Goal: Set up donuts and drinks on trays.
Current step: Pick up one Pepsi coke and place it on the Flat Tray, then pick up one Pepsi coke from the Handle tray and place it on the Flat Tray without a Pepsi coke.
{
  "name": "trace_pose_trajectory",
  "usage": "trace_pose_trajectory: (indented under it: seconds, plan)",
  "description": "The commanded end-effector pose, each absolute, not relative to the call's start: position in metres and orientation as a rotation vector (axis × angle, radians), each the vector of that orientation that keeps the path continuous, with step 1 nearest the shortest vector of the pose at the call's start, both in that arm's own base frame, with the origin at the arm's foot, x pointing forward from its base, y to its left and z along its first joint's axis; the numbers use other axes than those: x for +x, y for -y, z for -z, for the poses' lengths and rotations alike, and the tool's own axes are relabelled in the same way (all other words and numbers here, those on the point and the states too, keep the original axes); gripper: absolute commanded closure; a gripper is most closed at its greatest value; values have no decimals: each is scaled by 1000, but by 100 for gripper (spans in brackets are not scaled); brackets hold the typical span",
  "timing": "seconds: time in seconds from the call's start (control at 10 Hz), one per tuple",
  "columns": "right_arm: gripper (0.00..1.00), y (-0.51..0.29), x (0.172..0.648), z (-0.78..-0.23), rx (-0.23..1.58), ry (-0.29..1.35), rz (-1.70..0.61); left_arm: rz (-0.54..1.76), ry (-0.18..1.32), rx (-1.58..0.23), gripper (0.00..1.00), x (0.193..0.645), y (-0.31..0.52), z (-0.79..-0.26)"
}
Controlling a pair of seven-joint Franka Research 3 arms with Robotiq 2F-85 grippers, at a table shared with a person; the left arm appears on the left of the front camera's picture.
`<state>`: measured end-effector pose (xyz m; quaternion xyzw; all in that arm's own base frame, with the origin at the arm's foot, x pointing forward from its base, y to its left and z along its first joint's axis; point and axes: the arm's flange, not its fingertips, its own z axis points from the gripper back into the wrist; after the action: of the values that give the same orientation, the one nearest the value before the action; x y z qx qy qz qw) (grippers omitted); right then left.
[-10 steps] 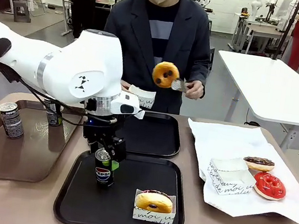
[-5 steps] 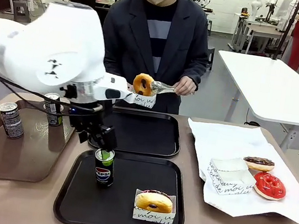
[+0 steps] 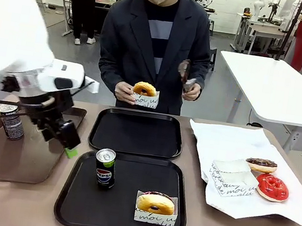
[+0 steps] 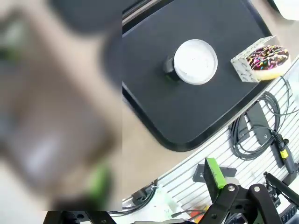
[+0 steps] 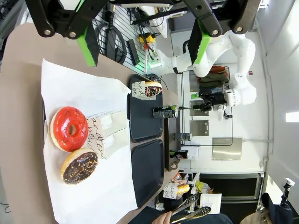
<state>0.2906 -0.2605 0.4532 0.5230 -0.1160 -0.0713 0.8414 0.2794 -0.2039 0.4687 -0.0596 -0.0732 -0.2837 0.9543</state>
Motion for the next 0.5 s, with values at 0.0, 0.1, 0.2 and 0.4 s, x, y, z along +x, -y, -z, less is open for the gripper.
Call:
trace_pose_trajectory:
  seconds: [0.0,0.1,0.2,0.4]
  plan:
    - [0,262,290,-453,1118,262,138,554,113,-172,0,280,183,-467]
    - [0,262,290,-453,1118,262,138,551,98,-183,0,282,180,-466]
    - [0,262,290,-453,1118,262,138,547,96,-192,0,284,177,-465]
    - [0,262,290,-453,1118,262,138,537,124,-148,0,282,185,-473]
